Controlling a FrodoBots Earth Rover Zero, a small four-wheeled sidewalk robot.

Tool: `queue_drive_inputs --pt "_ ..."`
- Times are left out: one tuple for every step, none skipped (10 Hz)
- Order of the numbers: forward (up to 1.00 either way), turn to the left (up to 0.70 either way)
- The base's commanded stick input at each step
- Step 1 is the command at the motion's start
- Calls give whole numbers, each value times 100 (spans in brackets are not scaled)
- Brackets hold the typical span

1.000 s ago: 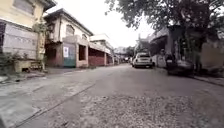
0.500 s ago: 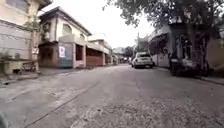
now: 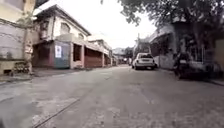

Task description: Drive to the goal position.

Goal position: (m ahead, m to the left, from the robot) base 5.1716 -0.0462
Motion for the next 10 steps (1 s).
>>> queue_drive_inputs --pt "100 0" --pt "100 0" --pt "100 0" --pt "100 0" --pt "100 0" --pt "100 0" --pt "100 0" --pt "100 0" --pt "100 0" --pt "100 -13"
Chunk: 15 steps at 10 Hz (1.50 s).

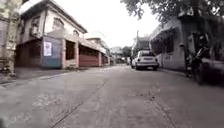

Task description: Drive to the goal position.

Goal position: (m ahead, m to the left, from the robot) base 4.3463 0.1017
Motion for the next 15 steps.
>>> queue_drive_inputs --pt "100 -16" --pt "100 0" --pt "100 0" --pt "100 0" --pt "100 0" --pt "100 0" --pt "100 0" --pt "100 0" --pt "100 0" --pt "100 0" --pt "100 0" --pt "100 0" --pt "100 0" --pt "100 0" --pt "100 0"
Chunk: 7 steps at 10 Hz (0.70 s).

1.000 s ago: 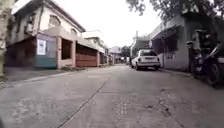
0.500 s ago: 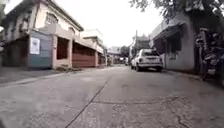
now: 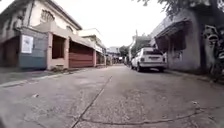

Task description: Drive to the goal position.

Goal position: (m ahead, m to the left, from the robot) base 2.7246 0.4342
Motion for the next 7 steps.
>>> queue_drive_inputs --pt "100 0" --pt "100 0" --pt "100 0" --pt "100 0" --pt "100 0" --pt "100 0" --pt "100 0"
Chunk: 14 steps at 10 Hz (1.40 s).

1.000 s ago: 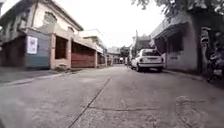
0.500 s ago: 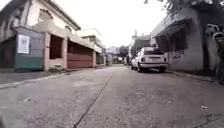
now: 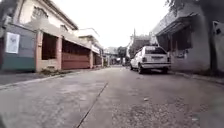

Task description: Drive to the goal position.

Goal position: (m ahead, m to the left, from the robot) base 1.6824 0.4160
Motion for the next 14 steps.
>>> queue_drive_inputs --pt "100 0" --pt "100 0" --pt "100 0" --pt "100 0" --pt "100 0" --pt "100 -18" --pt "100 -27" --pt "100 -16" --pt "100 0" --pt "100 0" --pt "100 0" --pt "100 0" --pt "100 0" --pt "100 0"
